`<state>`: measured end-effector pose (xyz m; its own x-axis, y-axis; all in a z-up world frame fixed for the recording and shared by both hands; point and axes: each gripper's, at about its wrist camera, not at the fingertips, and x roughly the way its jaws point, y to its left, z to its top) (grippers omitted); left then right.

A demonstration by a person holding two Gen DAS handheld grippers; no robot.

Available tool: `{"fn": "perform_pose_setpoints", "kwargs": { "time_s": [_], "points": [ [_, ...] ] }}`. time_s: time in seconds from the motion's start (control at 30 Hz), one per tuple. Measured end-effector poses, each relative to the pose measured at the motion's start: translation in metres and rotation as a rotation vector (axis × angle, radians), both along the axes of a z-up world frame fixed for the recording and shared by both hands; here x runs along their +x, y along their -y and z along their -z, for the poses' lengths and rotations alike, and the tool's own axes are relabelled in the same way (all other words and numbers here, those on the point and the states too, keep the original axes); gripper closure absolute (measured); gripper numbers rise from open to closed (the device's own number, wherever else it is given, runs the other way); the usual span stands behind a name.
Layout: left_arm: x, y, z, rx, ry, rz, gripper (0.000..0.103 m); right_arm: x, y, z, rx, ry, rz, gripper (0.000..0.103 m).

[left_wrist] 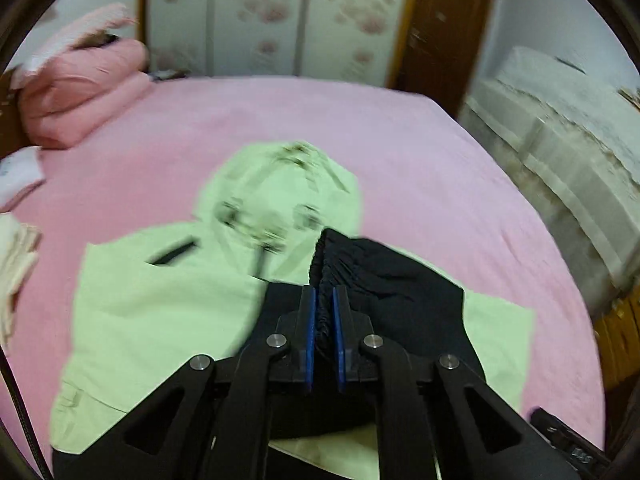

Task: Fold large clothes
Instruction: 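Grasp the laid cuff with the left tool while the right tool releases it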

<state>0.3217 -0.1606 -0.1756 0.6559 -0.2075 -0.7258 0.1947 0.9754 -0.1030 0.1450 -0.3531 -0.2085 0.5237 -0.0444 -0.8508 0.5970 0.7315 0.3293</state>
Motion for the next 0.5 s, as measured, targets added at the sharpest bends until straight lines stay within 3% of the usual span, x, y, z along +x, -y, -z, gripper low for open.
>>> {"fn": "perform_pose_setpoints", "kwargs": {
  "time_s": [0.1,0.23,0.5],
  "points": [
    [0.01,-0.034,0.006,0.036,0.012,-0.087,0.097,0.004,-0.005,0.005,-0.006,-0.002,-0.003,0.03],
    [0.029,-0.08,0.043,0.138,-0.041,-0.198,0.098,0.01,-0.012,0.016,-0.006,0.004,-0.009,0.03],
    [0.04,-0.13,0.115,0.288,-0.136,-0.265,0.097,0.026,-0.028,0.036,-0.002,-0.035,-0.074,0.03]
  ]
}}
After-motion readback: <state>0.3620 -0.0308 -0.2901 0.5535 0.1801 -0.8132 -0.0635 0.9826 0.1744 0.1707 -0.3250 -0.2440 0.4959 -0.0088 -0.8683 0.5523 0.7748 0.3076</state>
